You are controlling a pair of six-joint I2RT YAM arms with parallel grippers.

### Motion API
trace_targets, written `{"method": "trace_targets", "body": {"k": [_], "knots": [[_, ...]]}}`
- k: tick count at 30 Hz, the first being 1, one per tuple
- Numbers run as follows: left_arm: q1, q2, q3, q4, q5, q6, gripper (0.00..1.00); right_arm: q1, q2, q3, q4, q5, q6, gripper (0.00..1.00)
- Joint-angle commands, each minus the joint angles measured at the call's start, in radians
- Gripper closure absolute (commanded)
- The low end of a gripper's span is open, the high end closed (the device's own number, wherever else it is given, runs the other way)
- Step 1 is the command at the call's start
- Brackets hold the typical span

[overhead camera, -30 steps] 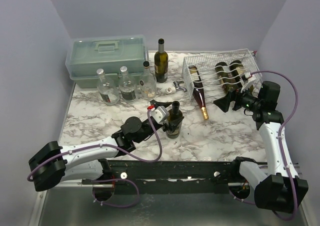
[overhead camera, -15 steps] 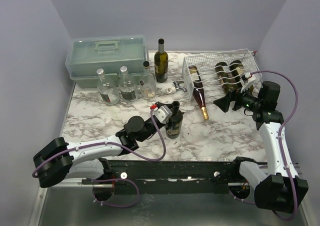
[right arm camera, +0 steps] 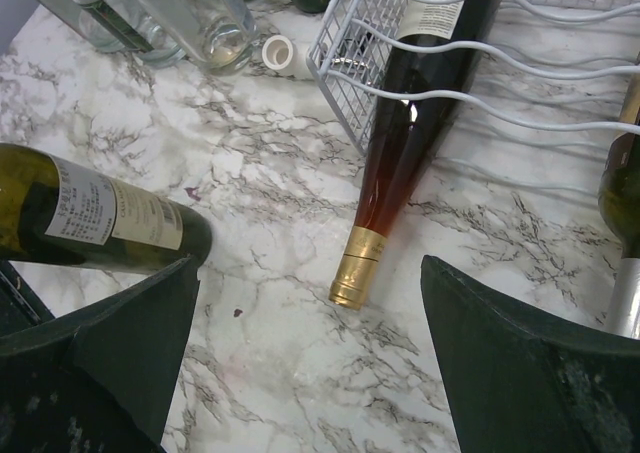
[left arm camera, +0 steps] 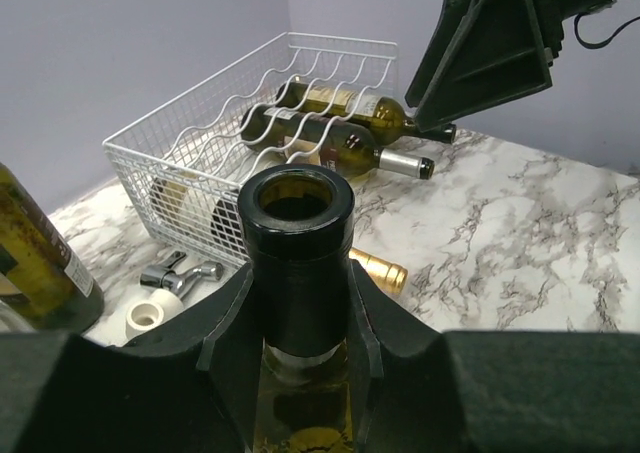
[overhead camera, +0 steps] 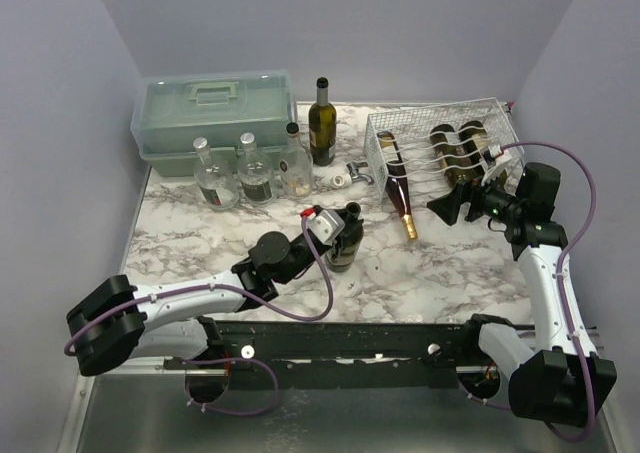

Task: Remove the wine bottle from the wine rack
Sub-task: Place the wine bottle at the center of the board.

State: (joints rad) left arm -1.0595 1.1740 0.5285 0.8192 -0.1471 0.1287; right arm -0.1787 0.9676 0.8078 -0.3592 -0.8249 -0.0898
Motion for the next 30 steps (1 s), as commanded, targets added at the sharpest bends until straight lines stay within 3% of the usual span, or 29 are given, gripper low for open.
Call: {"method": "trace_targets", "body": {"k": [1, 6, 12, 22, 30], "knots": [[0.029, -0.102, 0.0, 0.039, -0.06, -0.028, 1.0, -0.003, -0.006, -0.002, 0.003, -0.013, -0.019, 0.05], [0.123, -0.216, -0.04, 0.029, -0.102, -0.101, 1.0, -0.004, -0.009, -0.001, 0.002, -0.01, -0.022, 0.05], [0.261, -0.342, -0.045, -0.118, -0.125, -0.169, 1.0, -0.003, -0.01, -0.003, 0.002, -0.005, -0.023, 0.05], [0.412, -0.482, -0.038, -0.297, -0.231, -0.077, 1.0, -0.002, -0.006, -0.002, 0.002, 0.0, -0.027, 0.05], [0.539, -0.533, -0.043, -0.334, -0.33, -0.059, 1.0, -0.003, -0.006, -0.004, -0.001, 0.001, -0.029, 0.05]]}}
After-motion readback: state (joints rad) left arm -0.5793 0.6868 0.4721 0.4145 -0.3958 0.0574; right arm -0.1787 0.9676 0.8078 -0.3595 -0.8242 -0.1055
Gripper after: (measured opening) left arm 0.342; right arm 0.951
